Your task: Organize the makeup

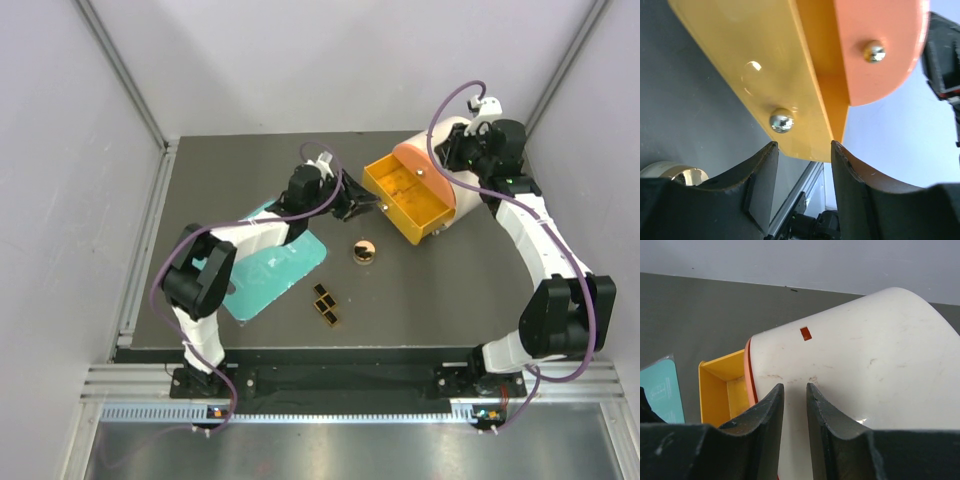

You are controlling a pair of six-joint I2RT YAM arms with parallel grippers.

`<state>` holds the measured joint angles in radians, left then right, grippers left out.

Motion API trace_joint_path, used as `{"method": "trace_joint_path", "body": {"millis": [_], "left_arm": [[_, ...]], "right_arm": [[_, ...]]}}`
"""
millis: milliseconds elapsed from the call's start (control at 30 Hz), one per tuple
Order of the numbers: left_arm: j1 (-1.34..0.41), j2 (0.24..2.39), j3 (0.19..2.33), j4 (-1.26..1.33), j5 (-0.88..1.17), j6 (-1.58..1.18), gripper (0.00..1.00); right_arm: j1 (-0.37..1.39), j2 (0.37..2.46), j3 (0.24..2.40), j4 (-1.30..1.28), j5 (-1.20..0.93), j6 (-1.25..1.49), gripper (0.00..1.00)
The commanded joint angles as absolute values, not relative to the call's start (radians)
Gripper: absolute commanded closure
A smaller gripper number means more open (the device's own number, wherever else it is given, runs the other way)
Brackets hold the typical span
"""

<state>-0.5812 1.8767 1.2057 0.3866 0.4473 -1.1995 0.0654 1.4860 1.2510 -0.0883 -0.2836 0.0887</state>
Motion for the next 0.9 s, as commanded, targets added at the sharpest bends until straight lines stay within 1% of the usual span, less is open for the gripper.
{"method": "trace_joint_path", "body": {"millis": [0,167,200,300,333,433,567,733,867], "left_arm": [[-0.565,1.776,1.225,0.348,0.434,-1.112,0.49],[-0.563,1.721,1.281,0.114,0.439,-0.945,0.49],[-0.563,1.712,1.296,0.01,0.433,-0.916,0.49],[-0.565,1.666,1.324,-0.193,0.373,-0.79,0.48],[-0.565,1.651,1.322,-0.295,0.342,-0.731,0.48],[-0.565,1.586,1.304,-0.473,0.272,-0.646,0.48],[-0.565,1.497,1.253,-0.619,0.221,-0.62,0.48],[-0.575,1.445,1.201,-0.8,0.218,-0.667,0.47],[-0.658,1.428,1.169,-0.899,0.175,-0.704,0.47]], "right_arm": [[0.075,1.594,1.138,-0.515,-0.273,0.084,0.74],[0.075,1.592,1.149,-0.518,-0.291,0.098,0.74],[0.075,1.588,1.15,-0.515,-0.291,0.1,0.74],[0.075,1.589,1.15,-0.518,-0.291,0.095,0.74],[0.077,1.589,1.146,-0.518,-0.291,0.094,0.74],[0.075,1.582,1.131,-0.509,-0.296,0.095,0.73],[0.077,1.574,1.124,-0.508,-0.299,0.098,0.73],[0.077,1.571,1.123,-0.509,-0.304,0.101,0.73],[0.078,1.569,1.121,-0.508,-0.307,0.103,0.73]]}}
